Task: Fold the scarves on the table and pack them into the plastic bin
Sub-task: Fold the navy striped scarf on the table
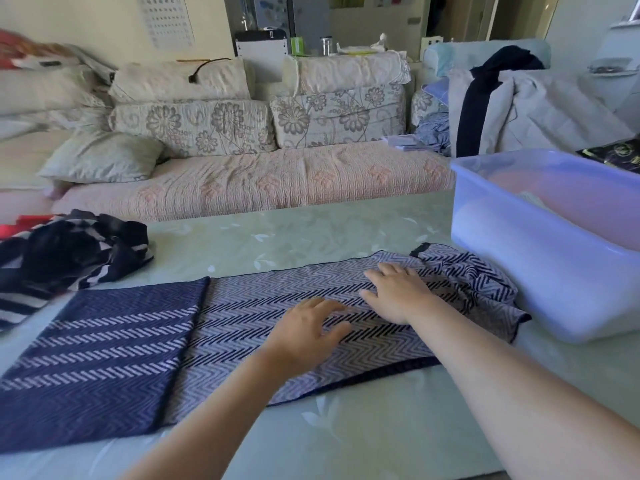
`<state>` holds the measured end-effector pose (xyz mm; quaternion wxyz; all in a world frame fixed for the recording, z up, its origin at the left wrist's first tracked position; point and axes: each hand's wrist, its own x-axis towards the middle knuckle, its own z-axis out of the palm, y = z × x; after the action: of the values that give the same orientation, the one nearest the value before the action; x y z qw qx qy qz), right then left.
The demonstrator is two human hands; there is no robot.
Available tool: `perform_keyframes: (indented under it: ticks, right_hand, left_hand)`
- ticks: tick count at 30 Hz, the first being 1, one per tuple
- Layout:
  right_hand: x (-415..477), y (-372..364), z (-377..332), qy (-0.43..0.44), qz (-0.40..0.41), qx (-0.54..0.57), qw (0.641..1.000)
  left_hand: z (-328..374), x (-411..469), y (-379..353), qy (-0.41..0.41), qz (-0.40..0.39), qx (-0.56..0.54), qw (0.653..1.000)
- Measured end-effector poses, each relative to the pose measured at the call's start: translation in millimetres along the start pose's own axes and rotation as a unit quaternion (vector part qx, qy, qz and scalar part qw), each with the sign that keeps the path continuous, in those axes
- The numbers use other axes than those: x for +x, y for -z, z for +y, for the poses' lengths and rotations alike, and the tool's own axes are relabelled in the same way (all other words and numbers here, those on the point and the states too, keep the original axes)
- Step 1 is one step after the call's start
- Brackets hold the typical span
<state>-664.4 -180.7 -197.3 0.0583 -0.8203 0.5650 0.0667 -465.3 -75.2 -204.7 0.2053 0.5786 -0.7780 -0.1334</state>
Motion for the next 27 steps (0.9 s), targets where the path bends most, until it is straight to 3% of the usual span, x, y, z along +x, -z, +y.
perform_keyframes:
  ticks: [11, 16, 20, 27]
  right_hand:
    - [3, 14, -191, 0.175, 0.007, 0.078, 0.982]
    - [28, 14, -277, 0.214, 0.013, 0.079, 0.974]
    - [59, 23, -355, 0.254, 0.025, 0.058, 0.965]
    - [107, 22, -481, 0.325, 0.033, -0.049, 0.944]
  left_hand:
    - [-147, -92, 106, 0.204, 0.031, 0.110, 0.972]
    - [-201, -134, 145, 0.295, -0.009, 0.128, 0.947]
    - [-241, -174, 163, 0.332, -0.015, 0.137, 0.933]
    - [-285, -216, 185, 0.377, 0.040, 0.139, 0.915]
